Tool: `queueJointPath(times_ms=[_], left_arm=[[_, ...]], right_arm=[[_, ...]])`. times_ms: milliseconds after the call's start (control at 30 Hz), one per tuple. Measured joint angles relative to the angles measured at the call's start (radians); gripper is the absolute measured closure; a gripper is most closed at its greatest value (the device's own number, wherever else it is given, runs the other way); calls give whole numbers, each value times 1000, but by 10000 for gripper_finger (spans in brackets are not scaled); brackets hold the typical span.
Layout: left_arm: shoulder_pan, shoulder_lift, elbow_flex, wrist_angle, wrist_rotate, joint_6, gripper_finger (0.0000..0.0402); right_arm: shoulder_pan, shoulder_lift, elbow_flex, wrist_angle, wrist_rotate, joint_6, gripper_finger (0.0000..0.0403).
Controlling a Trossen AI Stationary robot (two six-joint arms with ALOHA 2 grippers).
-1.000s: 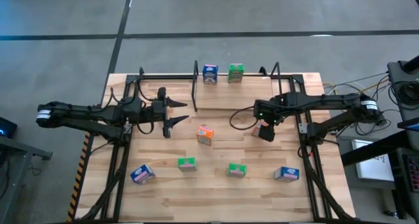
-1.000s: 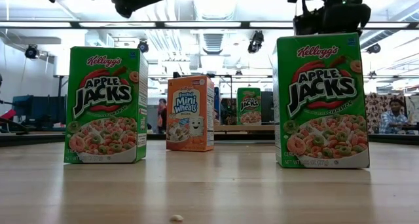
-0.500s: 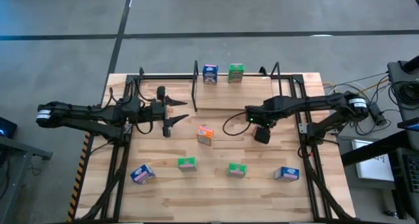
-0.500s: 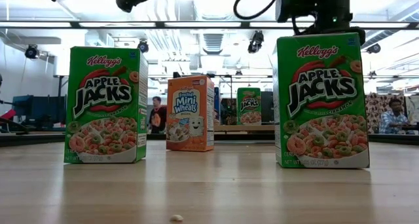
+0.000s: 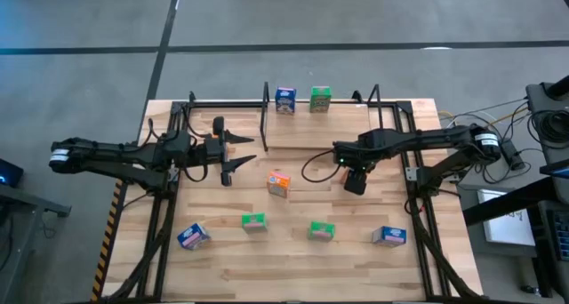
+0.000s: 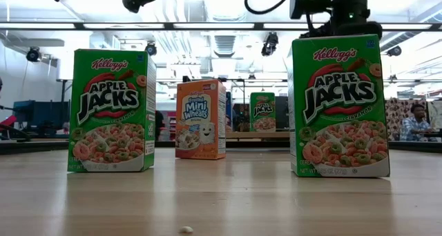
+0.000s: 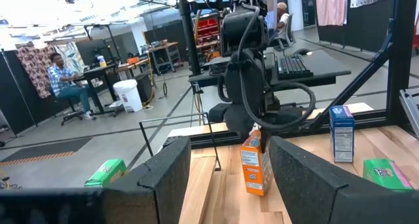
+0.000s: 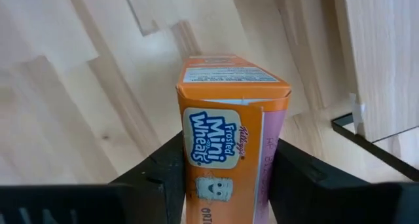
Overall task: Stack cereal on shelf
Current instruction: Put the bottom right orange cereal box on the shelf
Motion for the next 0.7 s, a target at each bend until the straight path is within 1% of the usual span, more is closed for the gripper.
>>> queueJointPath(times_ms=[100, 267, 300, 433, 533, 700], left_arm=[[0, 0, 0, 0, 0, 0, 210], [0, 0, 0, 0, 0, 3, 210], [0, 0, 0, 0, 0, 3, 210], [0, 0, 0, 6, 0, 2, 210], [0, 0, 0, 7, 0, 1, 210], [0, 0, 0, 7, 0, 0, 210]], right_arm=[[0, 0, 50, -3, -18, -14, 247], [0, 0, 192, -21, -1, -74, 248], [0, 0, 224, -21, 17, -90, 249], [-15, -1, 332, -18, 145, -227, 254], [-63, 5, 399, -23, 190, -320, 258], [-188, 29, 459, -42, 201, -483, 259]])
